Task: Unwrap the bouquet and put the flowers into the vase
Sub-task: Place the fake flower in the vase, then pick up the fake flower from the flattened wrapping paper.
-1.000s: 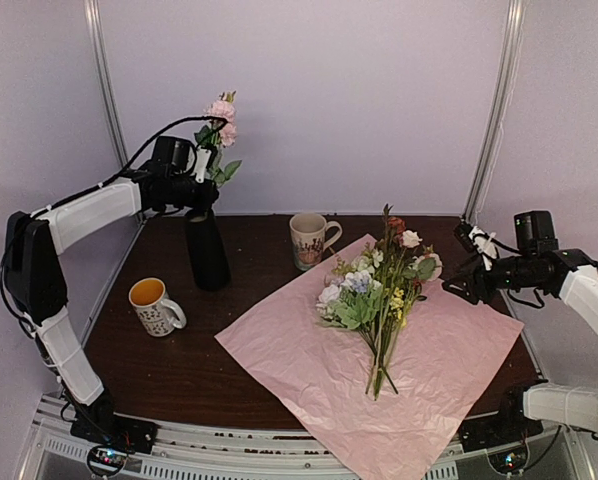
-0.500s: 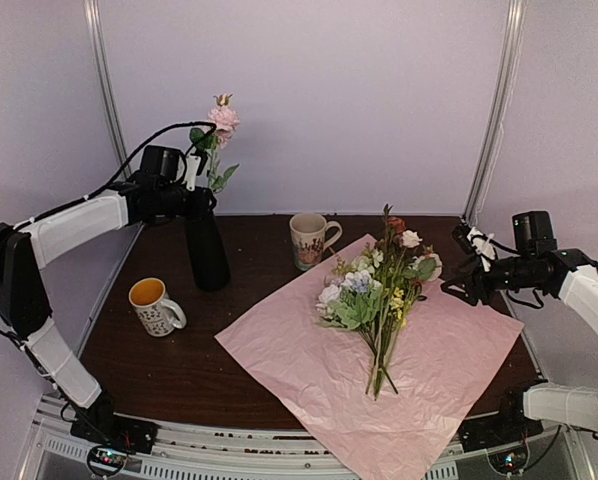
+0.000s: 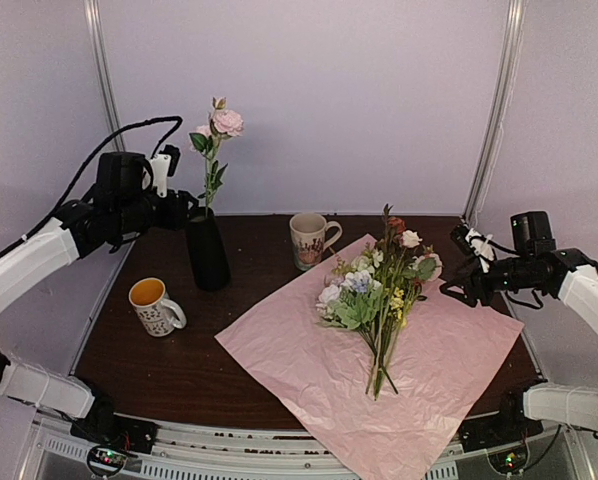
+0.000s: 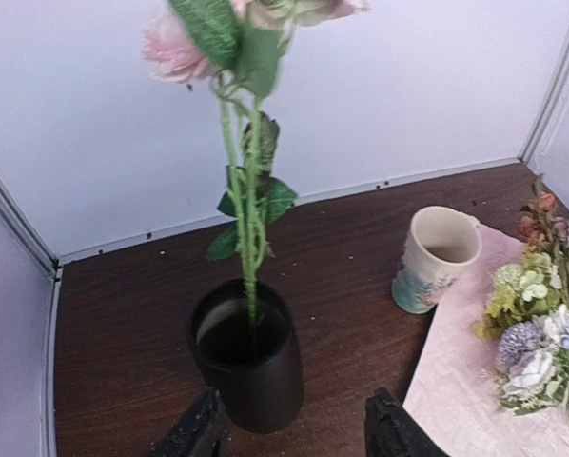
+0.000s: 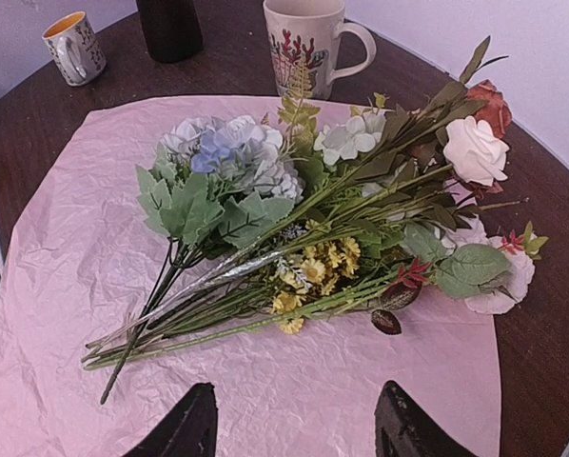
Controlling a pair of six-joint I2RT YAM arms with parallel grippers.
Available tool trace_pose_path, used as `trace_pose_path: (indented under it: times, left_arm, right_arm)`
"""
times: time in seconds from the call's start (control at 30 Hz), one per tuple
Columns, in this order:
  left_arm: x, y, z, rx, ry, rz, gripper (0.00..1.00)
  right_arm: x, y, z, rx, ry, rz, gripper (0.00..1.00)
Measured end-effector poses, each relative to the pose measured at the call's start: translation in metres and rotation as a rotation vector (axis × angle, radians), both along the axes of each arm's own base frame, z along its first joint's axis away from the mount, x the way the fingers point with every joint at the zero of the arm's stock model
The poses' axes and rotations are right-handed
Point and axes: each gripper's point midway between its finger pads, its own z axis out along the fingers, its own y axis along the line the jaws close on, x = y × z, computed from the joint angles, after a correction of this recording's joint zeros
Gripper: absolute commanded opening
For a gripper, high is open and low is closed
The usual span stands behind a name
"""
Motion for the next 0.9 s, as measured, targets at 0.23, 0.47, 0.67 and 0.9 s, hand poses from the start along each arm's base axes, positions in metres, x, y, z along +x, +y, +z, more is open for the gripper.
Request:
trace_pose_path:
  times: [0.23, 0.47, 0.67, 0.9]
  left_arm:
    - [-0.072, -0.069, 0.022, -0.092, -0.061, -0.22, 0.44]
    - [-0.103, -0.172, -0.043, -0.081, 0.06, -0.432, 0.4]
    - [-0.135, -0.268, -0.125, -0.023, 0.235, -0.611, 0.39]
    - [-0.151, -0.345, -0.157, -0.032, 0.288, -0.712, 0.37]
  right_arm:
    - [0.004, 0.0, -0.014, -0.005, 0.054, -0.001, 0.53]
    - [0.004, 0.003, -0.022, -0.001, 0.09, 0.011, 0.51]
    - [0.004, 0.005, -0.027, -0.007, 0.108, 0.022, 0.5]
    - [0.004, 0.005, -0.028, -0.012, 0.106, 0.025, 0.43]
